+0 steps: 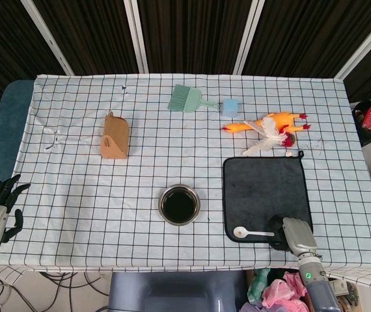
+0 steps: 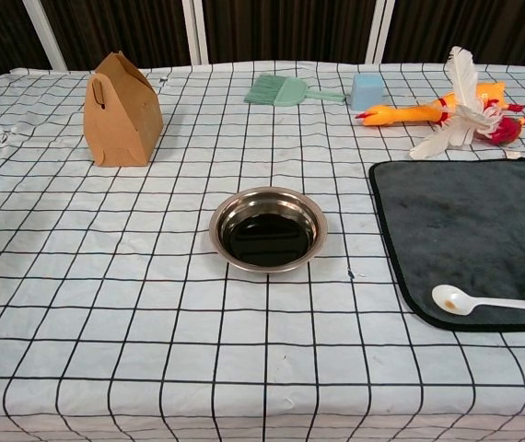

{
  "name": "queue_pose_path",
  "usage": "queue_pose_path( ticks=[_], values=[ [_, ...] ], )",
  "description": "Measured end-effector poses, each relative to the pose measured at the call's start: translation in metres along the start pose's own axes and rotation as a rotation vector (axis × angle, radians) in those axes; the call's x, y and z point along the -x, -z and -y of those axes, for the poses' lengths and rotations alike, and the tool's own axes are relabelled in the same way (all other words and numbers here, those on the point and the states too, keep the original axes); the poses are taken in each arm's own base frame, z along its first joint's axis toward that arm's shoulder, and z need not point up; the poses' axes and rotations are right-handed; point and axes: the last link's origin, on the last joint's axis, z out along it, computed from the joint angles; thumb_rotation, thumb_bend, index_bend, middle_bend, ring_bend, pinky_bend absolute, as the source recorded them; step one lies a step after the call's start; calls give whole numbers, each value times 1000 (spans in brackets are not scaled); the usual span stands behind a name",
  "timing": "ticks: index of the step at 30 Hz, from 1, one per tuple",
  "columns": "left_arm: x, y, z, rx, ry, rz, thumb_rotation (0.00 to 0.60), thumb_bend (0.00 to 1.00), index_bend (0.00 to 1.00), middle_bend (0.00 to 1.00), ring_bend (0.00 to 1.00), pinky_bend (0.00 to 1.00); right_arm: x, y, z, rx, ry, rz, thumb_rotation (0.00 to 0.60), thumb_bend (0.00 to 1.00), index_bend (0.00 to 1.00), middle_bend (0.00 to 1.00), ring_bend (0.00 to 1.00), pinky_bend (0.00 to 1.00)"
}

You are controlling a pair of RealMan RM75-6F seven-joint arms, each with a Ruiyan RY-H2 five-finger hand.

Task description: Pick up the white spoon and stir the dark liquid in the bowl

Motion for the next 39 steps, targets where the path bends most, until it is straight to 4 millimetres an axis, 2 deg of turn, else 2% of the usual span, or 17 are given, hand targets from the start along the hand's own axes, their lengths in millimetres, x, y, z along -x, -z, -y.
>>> queue_pose_path(
  ticks=[39],
  values=[
    [0, 0, 1, -5, -3, -2, 600, 726, 166, 0, 0, 0, 12, -6, -2, 6, -19, -2, 600, 287, 535, 951, 1000, 1000]
  ],
)
